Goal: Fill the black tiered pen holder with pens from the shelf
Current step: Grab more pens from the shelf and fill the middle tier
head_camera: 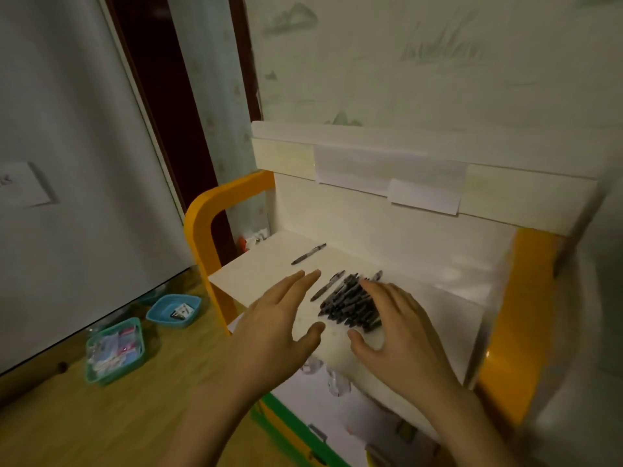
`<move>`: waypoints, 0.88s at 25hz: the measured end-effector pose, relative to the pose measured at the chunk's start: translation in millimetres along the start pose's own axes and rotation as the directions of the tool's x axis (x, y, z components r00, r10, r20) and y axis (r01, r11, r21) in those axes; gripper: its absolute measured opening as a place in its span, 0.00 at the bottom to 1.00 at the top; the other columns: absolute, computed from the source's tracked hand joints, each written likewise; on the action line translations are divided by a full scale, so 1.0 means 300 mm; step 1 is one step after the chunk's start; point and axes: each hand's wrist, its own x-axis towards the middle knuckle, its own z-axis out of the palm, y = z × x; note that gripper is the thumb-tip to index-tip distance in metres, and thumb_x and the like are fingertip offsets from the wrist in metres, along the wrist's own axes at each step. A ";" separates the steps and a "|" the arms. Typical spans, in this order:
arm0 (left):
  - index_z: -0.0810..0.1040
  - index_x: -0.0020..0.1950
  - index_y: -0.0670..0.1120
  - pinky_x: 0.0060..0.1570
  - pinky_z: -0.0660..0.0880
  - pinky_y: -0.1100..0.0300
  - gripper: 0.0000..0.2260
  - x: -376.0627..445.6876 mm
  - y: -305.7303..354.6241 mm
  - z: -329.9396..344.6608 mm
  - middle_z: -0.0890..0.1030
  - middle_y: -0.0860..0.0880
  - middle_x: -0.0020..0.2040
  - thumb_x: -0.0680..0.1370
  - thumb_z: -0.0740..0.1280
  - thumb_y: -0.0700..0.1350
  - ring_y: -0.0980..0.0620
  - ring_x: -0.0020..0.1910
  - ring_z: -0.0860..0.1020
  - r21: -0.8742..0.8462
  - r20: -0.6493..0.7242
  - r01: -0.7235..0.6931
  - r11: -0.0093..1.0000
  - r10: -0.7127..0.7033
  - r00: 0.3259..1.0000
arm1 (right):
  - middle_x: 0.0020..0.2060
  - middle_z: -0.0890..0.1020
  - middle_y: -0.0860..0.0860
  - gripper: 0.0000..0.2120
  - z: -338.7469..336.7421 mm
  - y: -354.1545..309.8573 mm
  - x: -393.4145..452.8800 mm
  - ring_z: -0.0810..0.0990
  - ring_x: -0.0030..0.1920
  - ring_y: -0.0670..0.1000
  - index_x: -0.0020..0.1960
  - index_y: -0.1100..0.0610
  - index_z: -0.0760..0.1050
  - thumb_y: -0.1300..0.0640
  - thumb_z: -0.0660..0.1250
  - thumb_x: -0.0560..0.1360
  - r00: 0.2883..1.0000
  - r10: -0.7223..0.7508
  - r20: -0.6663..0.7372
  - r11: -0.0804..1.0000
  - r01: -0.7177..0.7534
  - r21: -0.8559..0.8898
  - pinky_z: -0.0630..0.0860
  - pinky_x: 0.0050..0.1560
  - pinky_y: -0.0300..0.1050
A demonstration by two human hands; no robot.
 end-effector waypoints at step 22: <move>0.67 0.68 0.46 0.52 0.74 0.52 0.42 0.592 -0.458 0.699 0.70 0.45 0.63 0.67 0.60 0.76 0.46 0.59 0.70 0.085 0.490 0.219 0.972 -0.232 0.841 | 0.73 0.65 0.48 0.35 0.283 0.208 0.349 0.61 0.73 0.52 0.77 0.47 0.54 0.38 0.60 0.75 0.898 0.437 0.049 0.867 -0.407 -0.288 0.59 0.73 0.54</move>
